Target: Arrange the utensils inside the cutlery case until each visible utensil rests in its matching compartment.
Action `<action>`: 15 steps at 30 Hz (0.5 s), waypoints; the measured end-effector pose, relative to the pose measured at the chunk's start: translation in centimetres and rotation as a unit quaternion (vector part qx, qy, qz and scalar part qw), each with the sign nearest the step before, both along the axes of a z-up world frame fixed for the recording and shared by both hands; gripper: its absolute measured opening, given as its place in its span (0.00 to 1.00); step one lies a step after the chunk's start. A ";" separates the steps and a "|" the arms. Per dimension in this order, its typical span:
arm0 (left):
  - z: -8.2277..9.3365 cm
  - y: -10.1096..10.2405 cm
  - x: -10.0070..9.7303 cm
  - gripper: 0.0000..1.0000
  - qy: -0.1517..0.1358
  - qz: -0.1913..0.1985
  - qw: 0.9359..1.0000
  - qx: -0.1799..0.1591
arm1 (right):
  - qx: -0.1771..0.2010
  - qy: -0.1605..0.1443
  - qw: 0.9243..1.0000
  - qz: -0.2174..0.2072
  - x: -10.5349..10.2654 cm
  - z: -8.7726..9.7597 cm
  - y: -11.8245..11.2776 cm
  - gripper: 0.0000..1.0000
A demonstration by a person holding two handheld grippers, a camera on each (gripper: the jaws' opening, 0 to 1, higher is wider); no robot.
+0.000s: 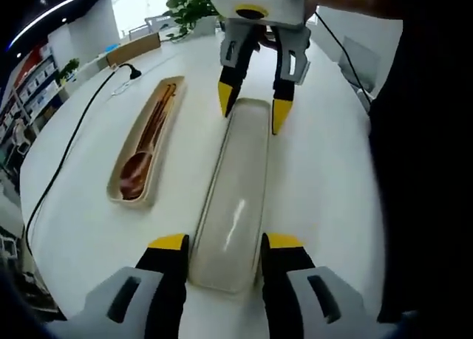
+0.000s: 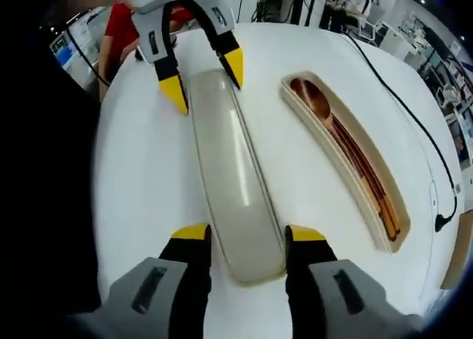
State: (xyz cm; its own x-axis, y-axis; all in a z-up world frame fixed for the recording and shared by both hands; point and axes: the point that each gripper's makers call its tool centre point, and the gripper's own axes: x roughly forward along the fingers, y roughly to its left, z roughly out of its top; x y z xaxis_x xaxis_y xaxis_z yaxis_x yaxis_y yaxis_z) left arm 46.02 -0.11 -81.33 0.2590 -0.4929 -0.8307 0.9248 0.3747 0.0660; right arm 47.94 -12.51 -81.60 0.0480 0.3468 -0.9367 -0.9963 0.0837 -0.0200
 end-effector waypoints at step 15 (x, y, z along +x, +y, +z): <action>0.0 -0.8 -3.0 0.39 0.008 0.007 1.000 0.019 | 0.006 0.002 1.000 -0.015 -3.1 -0.2 -0.7 0.37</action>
State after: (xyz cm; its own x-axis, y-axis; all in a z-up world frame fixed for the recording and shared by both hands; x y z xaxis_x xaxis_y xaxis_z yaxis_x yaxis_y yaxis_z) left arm 43.06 -0.89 -81.33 0.2526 -0.4575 -0.8526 0.9206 0.3849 0.0662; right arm 44.83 -13.20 -81.84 0.0537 0.3566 -0.9327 -0.9935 0.1130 -0.0140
